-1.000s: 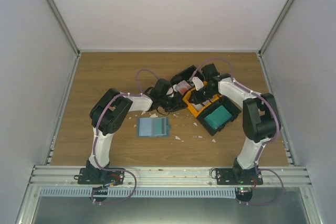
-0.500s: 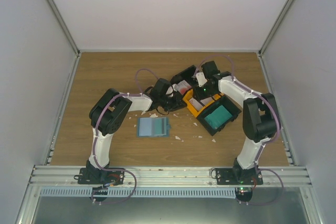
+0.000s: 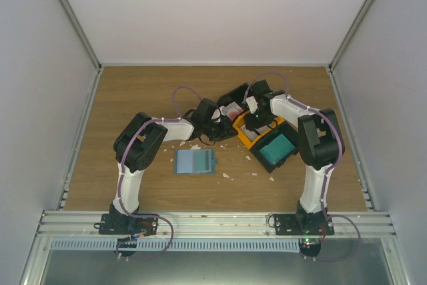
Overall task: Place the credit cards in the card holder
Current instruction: Pick up the credit card from the storage box.
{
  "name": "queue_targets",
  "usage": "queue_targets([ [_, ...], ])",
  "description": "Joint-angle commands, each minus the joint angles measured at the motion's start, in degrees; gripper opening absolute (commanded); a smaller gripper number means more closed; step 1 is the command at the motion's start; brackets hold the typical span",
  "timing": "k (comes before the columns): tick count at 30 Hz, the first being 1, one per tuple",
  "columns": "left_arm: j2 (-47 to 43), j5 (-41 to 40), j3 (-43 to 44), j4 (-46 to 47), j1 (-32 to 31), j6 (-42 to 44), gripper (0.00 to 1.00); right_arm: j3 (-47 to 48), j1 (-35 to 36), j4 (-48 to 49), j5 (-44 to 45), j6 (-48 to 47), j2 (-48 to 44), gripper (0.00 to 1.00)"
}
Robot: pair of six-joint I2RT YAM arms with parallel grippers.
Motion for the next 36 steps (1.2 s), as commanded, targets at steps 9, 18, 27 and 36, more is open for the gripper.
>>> queue_targets([
  [9,1.0,0.5,2.9,1.5,-0.4,0.4,0.22,1.2,0.4,-2.3,-8.6,-2.1,1.6,0.43],
  [18,1.3,0.5,3.0,1.3,-0.3,0.4,0.22,-0.5,0.4,-2.7,-15.3,-2.0,-0.4,0.35],
  [27,1.3,0.5,2.9,1.1,-0.4,0.5,0.22,-3.3,0.4,-2.2,-18.4,-0.2,-4.9,0.30],
  [36,1.4,0.1,3.2,0.6,-0.3,0.7,0.21,-5.0,0.4,-2.1,-20.3,0.0,-7.3,0.22],
])
